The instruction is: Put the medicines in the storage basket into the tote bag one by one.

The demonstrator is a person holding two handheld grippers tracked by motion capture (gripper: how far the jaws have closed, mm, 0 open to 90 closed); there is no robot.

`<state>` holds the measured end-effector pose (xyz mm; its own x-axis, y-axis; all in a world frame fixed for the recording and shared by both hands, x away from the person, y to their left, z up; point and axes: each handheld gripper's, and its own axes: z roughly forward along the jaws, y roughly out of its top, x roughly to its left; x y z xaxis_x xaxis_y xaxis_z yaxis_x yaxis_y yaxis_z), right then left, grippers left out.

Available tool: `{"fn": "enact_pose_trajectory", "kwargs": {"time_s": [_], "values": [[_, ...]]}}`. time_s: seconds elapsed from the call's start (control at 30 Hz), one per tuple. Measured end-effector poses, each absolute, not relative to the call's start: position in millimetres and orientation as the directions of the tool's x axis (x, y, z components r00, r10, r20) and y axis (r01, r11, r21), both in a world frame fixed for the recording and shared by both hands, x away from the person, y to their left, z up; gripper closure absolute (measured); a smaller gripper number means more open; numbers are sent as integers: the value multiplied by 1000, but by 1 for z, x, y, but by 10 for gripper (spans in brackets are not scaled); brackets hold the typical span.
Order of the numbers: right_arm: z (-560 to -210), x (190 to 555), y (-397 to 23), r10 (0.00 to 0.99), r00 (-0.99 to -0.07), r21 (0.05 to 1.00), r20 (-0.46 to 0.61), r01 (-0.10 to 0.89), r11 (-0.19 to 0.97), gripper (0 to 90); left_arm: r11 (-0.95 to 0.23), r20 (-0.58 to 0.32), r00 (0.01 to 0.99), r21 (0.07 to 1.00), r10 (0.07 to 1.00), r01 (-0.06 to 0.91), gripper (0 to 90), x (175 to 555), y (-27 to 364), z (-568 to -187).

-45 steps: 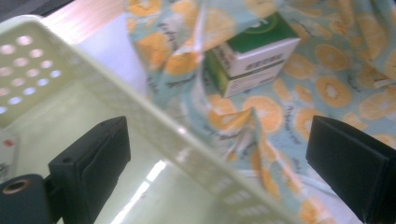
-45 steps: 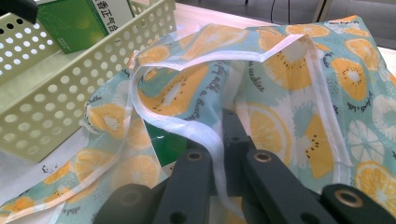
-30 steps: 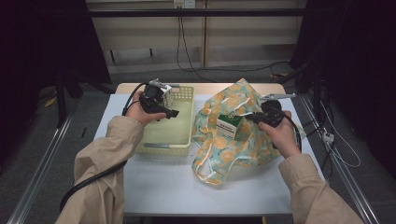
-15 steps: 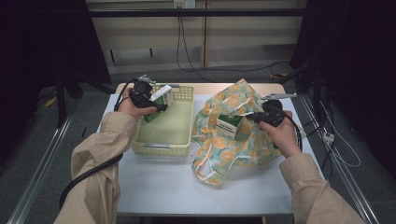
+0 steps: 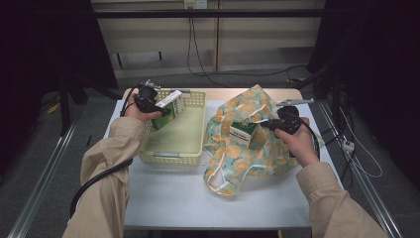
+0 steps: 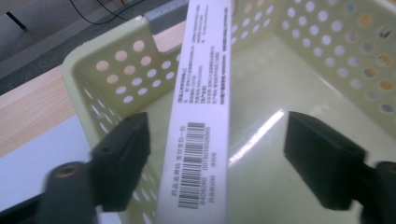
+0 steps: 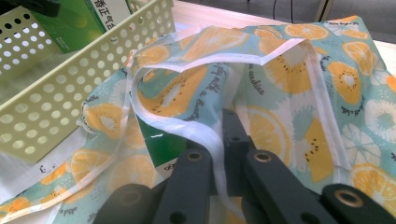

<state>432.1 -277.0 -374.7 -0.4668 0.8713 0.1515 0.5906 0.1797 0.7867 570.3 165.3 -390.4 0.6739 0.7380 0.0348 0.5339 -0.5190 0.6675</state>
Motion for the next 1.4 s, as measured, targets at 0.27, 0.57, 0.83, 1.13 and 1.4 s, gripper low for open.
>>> {"fn": "enact_pose_trajectory", "kwargs": {"time_s": [0.27, 0.57, 0.83, 1.13, 1.4], "values": [[-373, 430, -281, 875, -460, 787, 148, 591, 178, 900, -522, 33, 656, 637, 754, 568, 625, 566, 163, -387], [-372, 429, -281, 878, -454, 791, 148, 588, 170, 900, -501, -70, 733, 685, 677, 528, 627, 537, 159, -339], [-371, 429, -281, 881, -451, 789, 143, 589, 173, 900, -542, -87, 819, 710, 567, 450, 627, 506, 138, -316], [-370, 427, -281, 882, -449, 792, 143, 586, 171, 900, -600, -76, 897, 718, 436, 353, 627, 476, 102, -299], [-368, 427, -280, 881, -452, 794, 140, 583, 173, 900, -651, -77, 944, 706, 320, 278, 626, 452, 71, -305]]}}
